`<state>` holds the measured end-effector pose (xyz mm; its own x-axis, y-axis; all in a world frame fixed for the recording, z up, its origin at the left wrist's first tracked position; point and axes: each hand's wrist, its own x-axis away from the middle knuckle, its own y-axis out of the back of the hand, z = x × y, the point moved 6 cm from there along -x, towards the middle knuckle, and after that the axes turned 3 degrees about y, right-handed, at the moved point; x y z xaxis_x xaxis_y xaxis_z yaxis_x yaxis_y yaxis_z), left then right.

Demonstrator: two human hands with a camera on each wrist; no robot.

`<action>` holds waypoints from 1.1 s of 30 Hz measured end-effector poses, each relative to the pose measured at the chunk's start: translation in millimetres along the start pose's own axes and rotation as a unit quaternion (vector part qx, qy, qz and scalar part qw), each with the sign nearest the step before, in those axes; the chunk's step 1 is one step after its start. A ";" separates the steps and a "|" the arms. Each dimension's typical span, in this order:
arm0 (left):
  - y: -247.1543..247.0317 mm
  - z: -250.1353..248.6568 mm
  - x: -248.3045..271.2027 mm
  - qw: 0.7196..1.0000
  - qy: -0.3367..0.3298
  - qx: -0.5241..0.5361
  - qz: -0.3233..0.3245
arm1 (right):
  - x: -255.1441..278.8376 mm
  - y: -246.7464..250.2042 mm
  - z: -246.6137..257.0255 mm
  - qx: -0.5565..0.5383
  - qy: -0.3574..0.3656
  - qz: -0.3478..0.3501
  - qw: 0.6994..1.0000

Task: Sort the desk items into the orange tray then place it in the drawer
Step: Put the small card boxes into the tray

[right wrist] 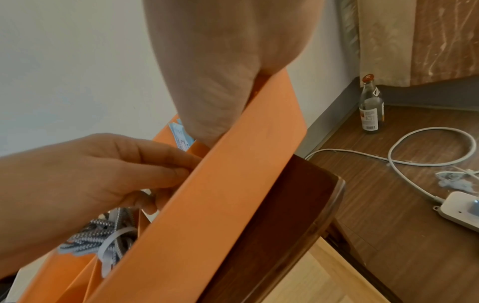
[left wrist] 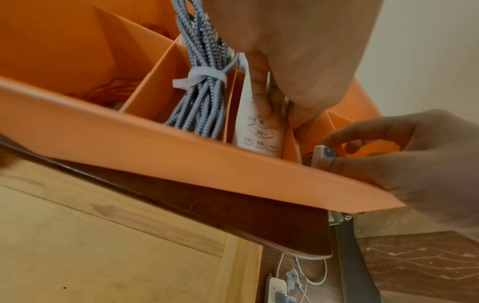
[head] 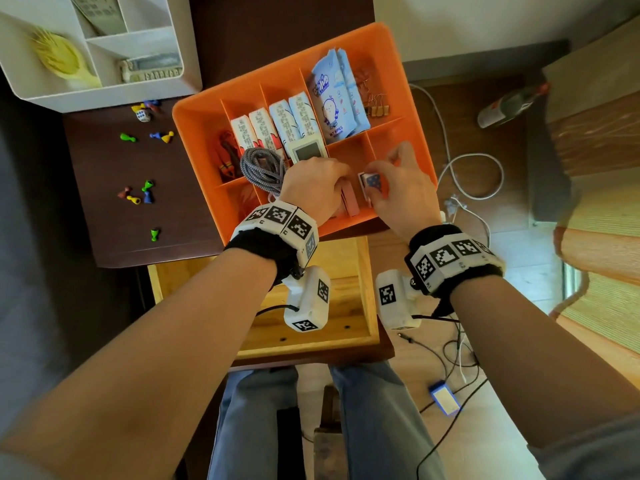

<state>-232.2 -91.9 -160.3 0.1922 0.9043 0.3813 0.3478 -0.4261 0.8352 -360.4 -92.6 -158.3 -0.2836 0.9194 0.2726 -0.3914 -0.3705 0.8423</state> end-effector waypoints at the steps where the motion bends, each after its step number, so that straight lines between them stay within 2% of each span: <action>1: 0.0 -0.5 0.2 1.000 -0.001 -0.004 0.002 | 0.1 -0.3 -0.3 -0.002 -0.002 0.001 1.000; 5: -2.2 -3.8 1.1 0.999 -0.012 -0.043 0.021 | -1.0 -1.4 -2.3 -0.017 -0.005 0.006 1.000; 8: -2.5 -4.1 4.8 0.999 -0.019 -0.031 0.026 | 0.0 0.3 -3.4 -0.047 -0.006 -0.004 0.999; 13: 8.0 -1.6 13.4 0.997 -0.022 0.075 0.007 | 6.5 6.2 -5.2 -0.119 -0.027 -0.070 0.990; 17: 20.1 10.0 23.0 0.986 0.012 0.162 -0.030 | 12.4 7.0 7.7 -0.157 -0.012 -0.099 0.982; 24: 48.4 50.2 55.5 0.946 0.088 0.290 -0.119 | 13.4 4.7 67.4 -0.193 0.050 -0.095 0.975; 33: 66.0 149.8 116.1 0.899 0.193 0.338 -0.199 | 1.7 -36.6 169.1 -0.214 0.099 -0.038 0.971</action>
<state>-49.4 -19.2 -120.3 -0.3579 0.8759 0.3237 0.8227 0.1317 0.5530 -198.5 -55.2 -110.1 -0.3850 0.9189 0.0865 -0.7339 -0.3616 0.5750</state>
